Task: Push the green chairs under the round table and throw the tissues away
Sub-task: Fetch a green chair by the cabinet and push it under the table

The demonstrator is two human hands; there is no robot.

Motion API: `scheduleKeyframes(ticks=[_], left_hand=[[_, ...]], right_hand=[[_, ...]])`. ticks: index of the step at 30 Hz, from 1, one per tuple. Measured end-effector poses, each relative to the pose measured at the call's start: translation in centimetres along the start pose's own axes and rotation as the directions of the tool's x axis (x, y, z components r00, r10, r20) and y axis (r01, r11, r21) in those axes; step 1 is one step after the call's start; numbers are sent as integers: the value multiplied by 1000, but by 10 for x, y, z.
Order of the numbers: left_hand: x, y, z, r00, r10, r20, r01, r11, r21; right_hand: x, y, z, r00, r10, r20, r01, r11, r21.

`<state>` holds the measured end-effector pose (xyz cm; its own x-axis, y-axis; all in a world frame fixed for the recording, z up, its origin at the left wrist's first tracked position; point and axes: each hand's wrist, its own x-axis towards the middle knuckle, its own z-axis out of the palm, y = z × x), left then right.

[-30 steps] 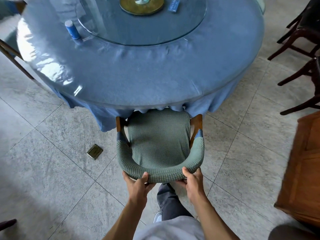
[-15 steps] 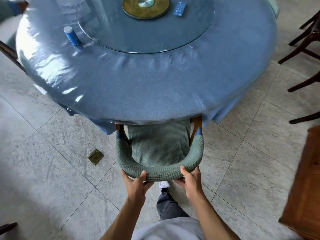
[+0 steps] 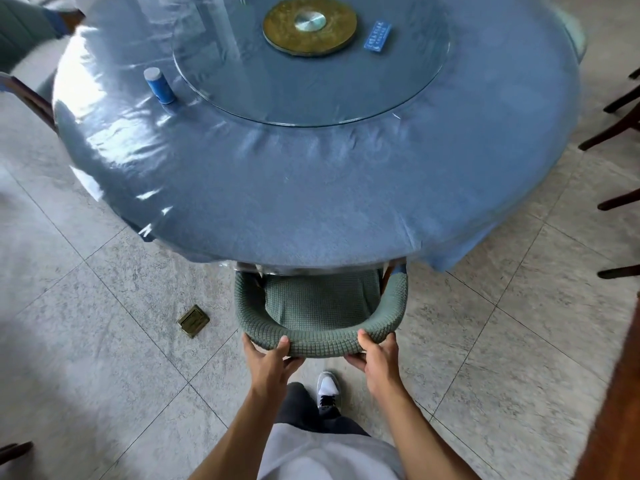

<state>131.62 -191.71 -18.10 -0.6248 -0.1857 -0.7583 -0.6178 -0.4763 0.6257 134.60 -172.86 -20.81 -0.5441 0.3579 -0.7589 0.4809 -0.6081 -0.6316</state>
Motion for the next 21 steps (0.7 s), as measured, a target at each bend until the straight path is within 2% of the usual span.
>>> scheduleKeyframes(ticks=[21], left_hand=[[61, 42, 50, 999, -37, -15, 37, 999, -33]], right_hand=[[55, -49, 51, 1000, -9, -25, 8, 999, -41]])
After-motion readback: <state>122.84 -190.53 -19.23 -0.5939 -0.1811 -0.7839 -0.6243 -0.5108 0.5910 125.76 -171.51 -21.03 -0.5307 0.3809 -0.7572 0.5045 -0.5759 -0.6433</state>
